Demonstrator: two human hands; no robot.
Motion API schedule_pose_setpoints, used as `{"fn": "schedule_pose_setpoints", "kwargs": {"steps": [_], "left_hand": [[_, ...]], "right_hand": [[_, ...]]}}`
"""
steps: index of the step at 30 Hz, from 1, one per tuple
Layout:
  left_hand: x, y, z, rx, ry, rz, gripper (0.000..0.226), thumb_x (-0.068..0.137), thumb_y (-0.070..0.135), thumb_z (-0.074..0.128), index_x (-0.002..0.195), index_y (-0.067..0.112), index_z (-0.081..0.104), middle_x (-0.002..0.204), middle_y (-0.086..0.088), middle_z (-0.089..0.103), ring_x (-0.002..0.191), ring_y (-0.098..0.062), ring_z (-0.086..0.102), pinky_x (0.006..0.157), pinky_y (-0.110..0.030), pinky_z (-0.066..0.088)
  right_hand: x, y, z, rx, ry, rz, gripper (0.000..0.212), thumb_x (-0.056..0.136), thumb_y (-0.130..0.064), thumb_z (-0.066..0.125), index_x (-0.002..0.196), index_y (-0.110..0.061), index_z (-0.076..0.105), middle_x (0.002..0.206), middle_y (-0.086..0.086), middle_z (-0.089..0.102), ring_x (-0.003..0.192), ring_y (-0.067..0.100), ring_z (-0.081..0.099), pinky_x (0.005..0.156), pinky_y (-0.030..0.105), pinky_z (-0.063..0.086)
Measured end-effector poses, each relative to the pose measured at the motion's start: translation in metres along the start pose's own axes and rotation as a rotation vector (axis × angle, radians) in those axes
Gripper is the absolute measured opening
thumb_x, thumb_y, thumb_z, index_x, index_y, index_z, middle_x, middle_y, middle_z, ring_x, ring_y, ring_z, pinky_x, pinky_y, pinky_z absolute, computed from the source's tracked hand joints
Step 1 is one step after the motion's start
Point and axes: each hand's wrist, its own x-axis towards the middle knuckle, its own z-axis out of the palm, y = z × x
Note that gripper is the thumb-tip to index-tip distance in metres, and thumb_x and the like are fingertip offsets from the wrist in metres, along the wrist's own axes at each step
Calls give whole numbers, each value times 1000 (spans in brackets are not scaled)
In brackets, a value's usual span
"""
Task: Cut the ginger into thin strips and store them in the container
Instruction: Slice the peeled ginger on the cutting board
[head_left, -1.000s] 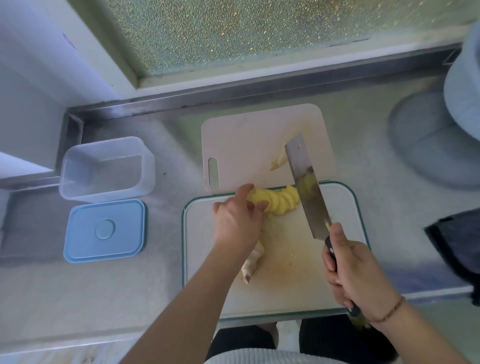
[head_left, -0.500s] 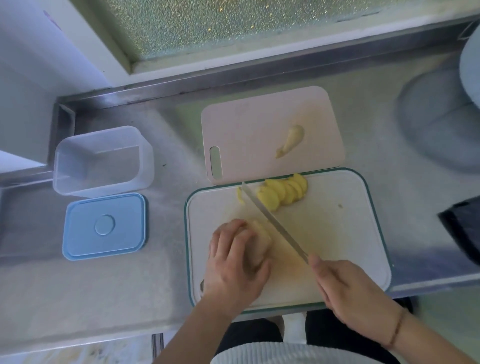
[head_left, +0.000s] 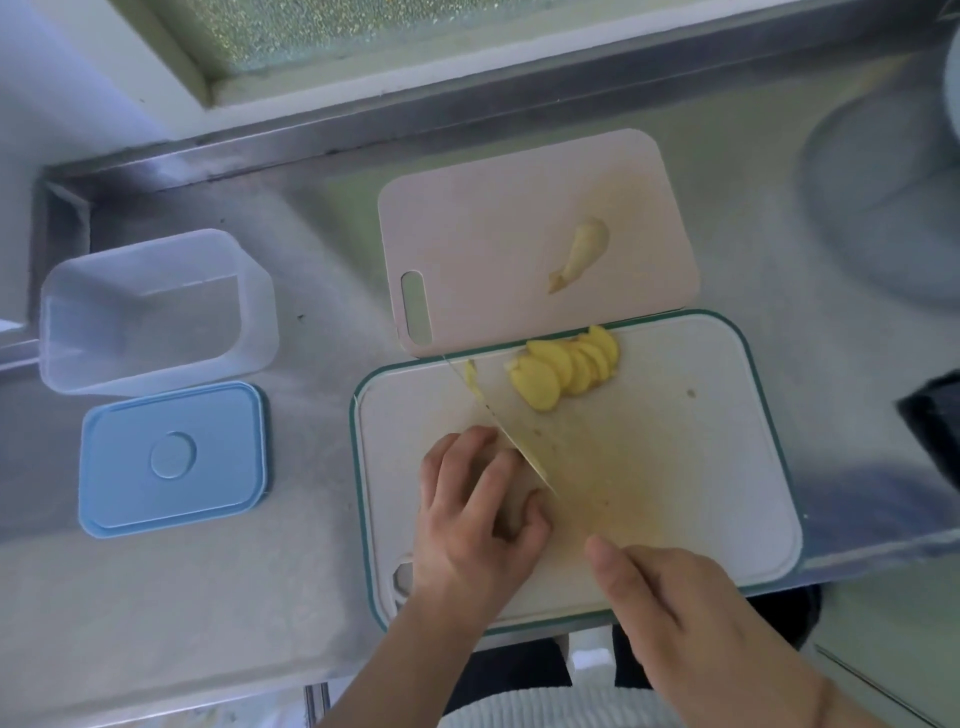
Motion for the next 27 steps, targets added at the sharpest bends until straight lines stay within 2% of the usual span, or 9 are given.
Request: {"fn": "schedule_pose_setpoints", "kwargs": {"steps": [5, 10, 18, 24, 27], "left_hand": [[3, 0, 0, -27, -10, 26, 55, 60, 6, 92, 106, 13, 62, 112, -19, 65, 103, -41, 61, 96, -40, 46], [2, 0, 0, -29, -8, 26, 55, 61, 6, 92, 107, 13, 62, 110, -20, 66, 102, -42, 62, 94, -41, 48], [2, 1, 1, -27, 9, 35, 52, 60, 3, 92, 102, 12, 63, 111, -21, 65, 98, -41, 63, 87, -46, 50], [1, -1, 1, -87, 34, 36, 44, 68, 4, 87, 103, 12, 63, 123, -7, 51, 90, -41, 64, 75, -50, 54], [2, -1, 2, -66, 40, 45, 45, 65, 3, 87, 102, 11, 63, 119, -10, 54, 97, -39, 61, 80, -50, 52]], "right_hand": [[-4, -3, 1, -28, 29, 3, 67, 64, -92, 10, 61, -38, 50, 49, -7, 50, 50, 9, 47, 49, 20, 33], [-2, -4, -2, -49, 15, -12, 60, 67, -86, 12, 63, -41, 50, 50, -9, 50, 51, 9, 48, 50, 20, 34], [0, -6, -4, -58, 21, -17, 60, 67, -86, 13, 60, -39, 49, 48, -8, 48, 50, 9, 47, 48, 18, 34], [6, -8, -10, -66, -28, -33, 61, 68, -85, 12, 58, -37, 48, 46, -5, 43, 47, 10, 42, 47, 17, 32], [12, -8, -10, -84, -47, -39, 61, 69, -85, 11, 56, -36, 46, 44, -6, 40, 47, 11, 40, 47, 16, 31]]}}
